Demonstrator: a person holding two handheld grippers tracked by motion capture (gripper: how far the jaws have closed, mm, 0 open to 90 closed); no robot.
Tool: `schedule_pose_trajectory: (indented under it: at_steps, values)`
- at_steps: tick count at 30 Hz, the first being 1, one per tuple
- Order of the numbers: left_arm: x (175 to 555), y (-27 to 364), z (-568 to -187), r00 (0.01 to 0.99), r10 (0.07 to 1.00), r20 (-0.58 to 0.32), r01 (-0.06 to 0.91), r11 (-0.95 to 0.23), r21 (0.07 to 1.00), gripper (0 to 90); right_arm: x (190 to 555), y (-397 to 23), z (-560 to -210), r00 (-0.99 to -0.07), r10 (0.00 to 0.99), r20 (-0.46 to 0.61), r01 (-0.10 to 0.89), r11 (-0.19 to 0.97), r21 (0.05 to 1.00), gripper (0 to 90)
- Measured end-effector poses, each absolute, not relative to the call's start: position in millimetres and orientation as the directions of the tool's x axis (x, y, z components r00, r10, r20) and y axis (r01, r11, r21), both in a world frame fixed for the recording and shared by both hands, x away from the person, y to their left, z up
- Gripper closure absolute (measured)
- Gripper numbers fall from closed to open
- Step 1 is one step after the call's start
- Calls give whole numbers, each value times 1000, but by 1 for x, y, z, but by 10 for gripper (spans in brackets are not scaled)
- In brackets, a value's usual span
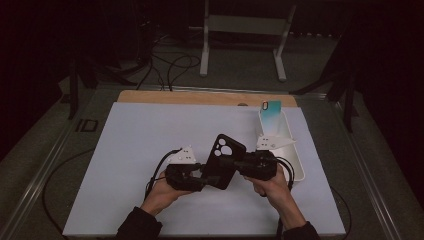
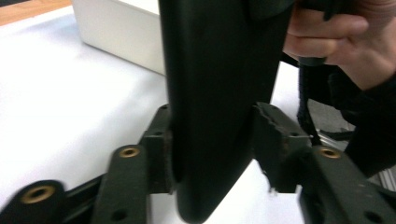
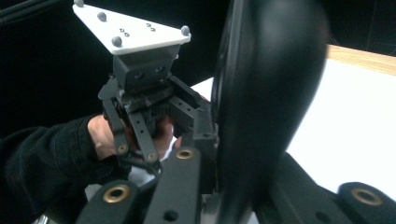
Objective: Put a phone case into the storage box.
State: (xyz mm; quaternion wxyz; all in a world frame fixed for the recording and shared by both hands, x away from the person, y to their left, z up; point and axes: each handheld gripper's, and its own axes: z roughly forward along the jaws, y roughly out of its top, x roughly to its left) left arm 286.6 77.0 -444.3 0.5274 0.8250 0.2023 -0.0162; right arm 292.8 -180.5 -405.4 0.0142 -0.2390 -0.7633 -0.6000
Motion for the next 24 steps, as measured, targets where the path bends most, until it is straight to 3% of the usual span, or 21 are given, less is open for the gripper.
schedule_pose_trajectory:
  at_steps: [1, 3, 7, 18, 24]
  values:
    - [286, 77, -445, 919, 311, -242, 350, -363, 863, 649, 292, -183, -405, -889, 355, 289, 370, 185, 911, 768]
    - [286, 77, -445, 920, 308, -243, 349, -362, 864, 705, 292, -183, -405, -889, 357, 286, 370, 192, 909, 738]
    - [285, 78, -447, 918, 299, -260, 359, -348, 866, 783, 294, -184, -405, -884, 386, 265, 364, 210, 908, 573]
    - [284, 80, -445, 912, 340, -228, 345, -340, 875, 804, 292, -172, -407, -845, 494, 203, 377, 283, 882, 219]
    - [285, 86, -445, 888, 409, -212, 358, -323, 876, 807, 294, -176, -405, -806, 559, 196, 399, 269, 876, 165]
